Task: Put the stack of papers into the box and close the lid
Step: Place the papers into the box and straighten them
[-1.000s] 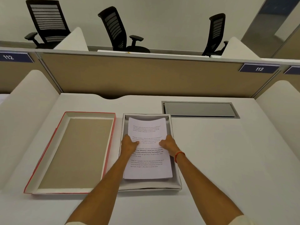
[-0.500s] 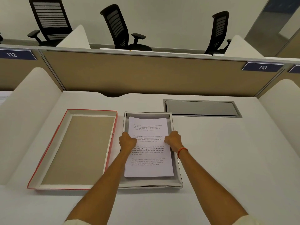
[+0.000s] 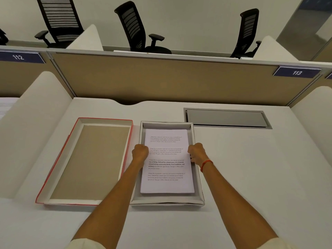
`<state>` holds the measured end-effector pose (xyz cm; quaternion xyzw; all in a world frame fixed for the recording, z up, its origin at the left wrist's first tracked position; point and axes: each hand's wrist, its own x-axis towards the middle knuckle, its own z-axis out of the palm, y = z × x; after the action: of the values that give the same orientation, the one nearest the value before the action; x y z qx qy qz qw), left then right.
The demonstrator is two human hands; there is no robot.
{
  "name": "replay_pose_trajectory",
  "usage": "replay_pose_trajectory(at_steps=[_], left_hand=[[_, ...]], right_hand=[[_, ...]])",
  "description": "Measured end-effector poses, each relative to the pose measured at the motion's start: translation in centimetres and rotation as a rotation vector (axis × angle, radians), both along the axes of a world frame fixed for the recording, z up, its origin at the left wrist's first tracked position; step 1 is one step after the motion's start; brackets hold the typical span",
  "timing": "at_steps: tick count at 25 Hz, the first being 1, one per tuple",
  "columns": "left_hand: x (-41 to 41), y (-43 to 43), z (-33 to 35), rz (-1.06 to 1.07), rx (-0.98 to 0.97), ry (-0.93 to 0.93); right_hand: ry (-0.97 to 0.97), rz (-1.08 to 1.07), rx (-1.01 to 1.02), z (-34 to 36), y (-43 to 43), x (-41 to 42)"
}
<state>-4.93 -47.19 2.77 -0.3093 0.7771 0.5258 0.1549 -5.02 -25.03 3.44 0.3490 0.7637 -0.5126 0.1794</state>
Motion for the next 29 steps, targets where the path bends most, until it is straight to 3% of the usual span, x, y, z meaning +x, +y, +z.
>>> replay_pose_trajectory(at_steps=[10,17,20,24,27,29], left_hand=[[0.7,0.3,1.0,-0.002,-0.011,-0.027],[1.9,1.5,3.4,-0.083,-0.145,0.049],[3.3,2.1,5.0,0.103,0.103,0.021],[6.9,2.9,6.4,0.282,0.658,-0.263],[9.4,3.8,6.0,0.439,0.801,-0.395],[10.5,4.5,5.8,0.485,0.799,-0.413]], right_hand=[[0.015,0.054,0.027,-0.2,0.0,0.1],[0.044,0.164,0.084,0.8,0.7,-1.2],[0.165,0.271,0.219,2.6,0.6,-3.2],[0.279,0.495,0.322,5.0,-0.5,-6.1],[0.333,0.659,0.333,5.8,-1.5,-7.4],[0.357,0.738,0.346,5.8,-1.9,-7.8]])
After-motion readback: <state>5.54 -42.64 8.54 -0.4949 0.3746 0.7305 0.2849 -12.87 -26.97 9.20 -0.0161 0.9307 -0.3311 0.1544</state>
